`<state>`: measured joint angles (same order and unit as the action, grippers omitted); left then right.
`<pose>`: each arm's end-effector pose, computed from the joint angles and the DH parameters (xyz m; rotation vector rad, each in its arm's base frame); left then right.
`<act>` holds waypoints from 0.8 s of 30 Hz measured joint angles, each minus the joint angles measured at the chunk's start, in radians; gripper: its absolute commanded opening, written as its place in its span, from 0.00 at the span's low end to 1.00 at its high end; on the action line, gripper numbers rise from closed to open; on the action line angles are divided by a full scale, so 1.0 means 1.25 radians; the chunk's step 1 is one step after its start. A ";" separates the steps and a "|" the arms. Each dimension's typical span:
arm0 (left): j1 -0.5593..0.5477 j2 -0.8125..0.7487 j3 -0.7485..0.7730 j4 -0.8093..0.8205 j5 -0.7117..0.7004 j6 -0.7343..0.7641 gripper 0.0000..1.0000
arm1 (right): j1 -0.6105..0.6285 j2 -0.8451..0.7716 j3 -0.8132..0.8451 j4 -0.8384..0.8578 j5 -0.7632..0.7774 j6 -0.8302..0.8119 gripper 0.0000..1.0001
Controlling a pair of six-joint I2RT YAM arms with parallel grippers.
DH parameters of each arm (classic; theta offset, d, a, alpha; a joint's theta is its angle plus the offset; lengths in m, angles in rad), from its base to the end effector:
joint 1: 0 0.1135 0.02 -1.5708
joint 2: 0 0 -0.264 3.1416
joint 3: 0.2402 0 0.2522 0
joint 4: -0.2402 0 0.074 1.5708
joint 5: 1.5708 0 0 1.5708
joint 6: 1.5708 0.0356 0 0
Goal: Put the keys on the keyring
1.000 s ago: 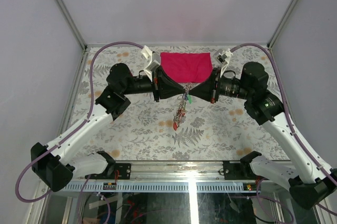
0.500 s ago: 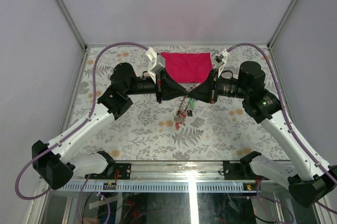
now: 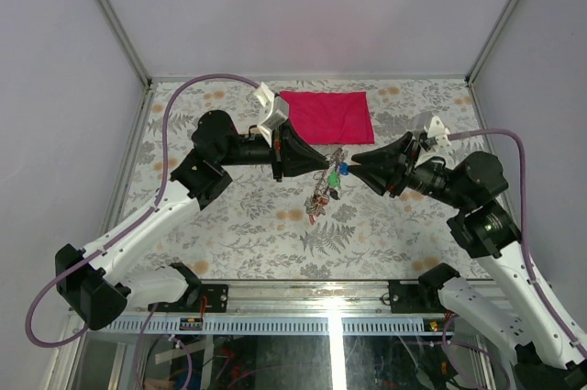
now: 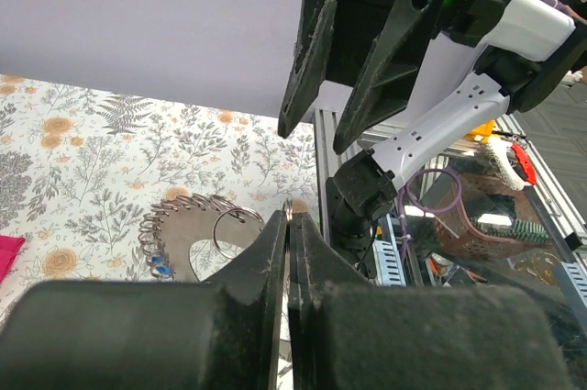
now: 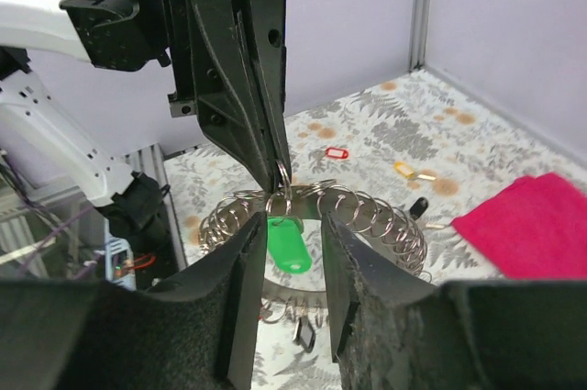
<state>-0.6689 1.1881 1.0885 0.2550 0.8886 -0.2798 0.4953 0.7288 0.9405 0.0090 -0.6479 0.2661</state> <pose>0.1919 -0.1869 0.4087 1.0574 1.2495 -1.3694 0.1216 0.0901 0.4219 -0.7254 1.2915 1.0599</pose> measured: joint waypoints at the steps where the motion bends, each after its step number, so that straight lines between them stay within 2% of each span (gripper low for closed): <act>1: 0.000 0.000 0.000 0.001 0.001 -0.002 0.00 | 0.000 -0.007 -0.012 0.016 -0.001 -0.011 0.33; 8: 0.000 -0.002 -0.001 0.019 0.009 -0.011 0.00 | 0.000 -0.008 -0.094 0.137 -0.041 -0.049 0.32; 14: 0.000 -0.003 -0.001 0.031 0.027 -0.014 0.00 | 0.000 0.020 -0.098 0.204 -0.081 -0.051 0.35; 24: 0.000 -0.003 -0.001 0.033 0.038 -0.015 0.00 | 0.000 0.060 -0.098 0.279 -0.132 -0.030 0.32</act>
<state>-0.6689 1.1847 1.0870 0.2962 0.9360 -0.2985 0.4953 0.8040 0.8185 0.3580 -0.8135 0.2287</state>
